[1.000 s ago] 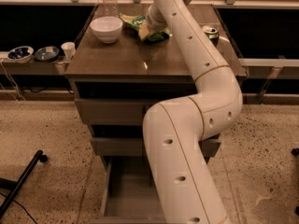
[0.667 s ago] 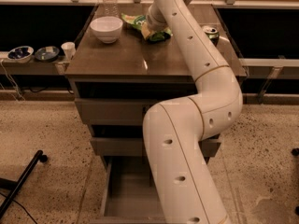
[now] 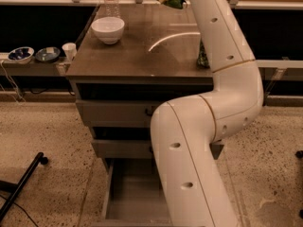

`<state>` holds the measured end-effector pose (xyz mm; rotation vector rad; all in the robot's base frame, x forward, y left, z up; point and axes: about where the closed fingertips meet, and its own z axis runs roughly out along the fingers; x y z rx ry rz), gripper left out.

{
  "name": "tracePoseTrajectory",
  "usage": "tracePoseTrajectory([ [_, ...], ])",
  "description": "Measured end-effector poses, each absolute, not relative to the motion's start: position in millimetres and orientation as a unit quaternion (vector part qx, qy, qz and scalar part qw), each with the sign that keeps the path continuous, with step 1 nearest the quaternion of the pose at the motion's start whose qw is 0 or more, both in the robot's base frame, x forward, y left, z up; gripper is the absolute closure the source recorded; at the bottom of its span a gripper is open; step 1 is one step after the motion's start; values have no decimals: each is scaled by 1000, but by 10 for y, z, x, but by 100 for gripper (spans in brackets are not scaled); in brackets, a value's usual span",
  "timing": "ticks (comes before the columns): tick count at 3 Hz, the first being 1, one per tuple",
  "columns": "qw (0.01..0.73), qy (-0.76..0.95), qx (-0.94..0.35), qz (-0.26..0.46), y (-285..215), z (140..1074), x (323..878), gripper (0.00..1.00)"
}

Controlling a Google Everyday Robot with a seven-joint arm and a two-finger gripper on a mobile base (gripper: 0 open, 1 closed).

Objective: Place green rice chip bag into bottom drawer

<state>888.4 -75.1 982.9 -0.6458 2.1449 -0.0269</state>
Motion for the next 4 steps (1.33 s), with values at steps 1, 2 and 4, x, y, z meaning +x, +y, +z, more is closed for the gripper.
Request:
tracePoseTrajectory([
  [1, 415, 871, -263, -15, -954, 9717, 8653, 100],
  [2, 338, 897, -286, 0, -1213, 8897, 8334, 100],
  [4, 340, 890, -302, 23, -1007, 8573, 8383, 100],
])
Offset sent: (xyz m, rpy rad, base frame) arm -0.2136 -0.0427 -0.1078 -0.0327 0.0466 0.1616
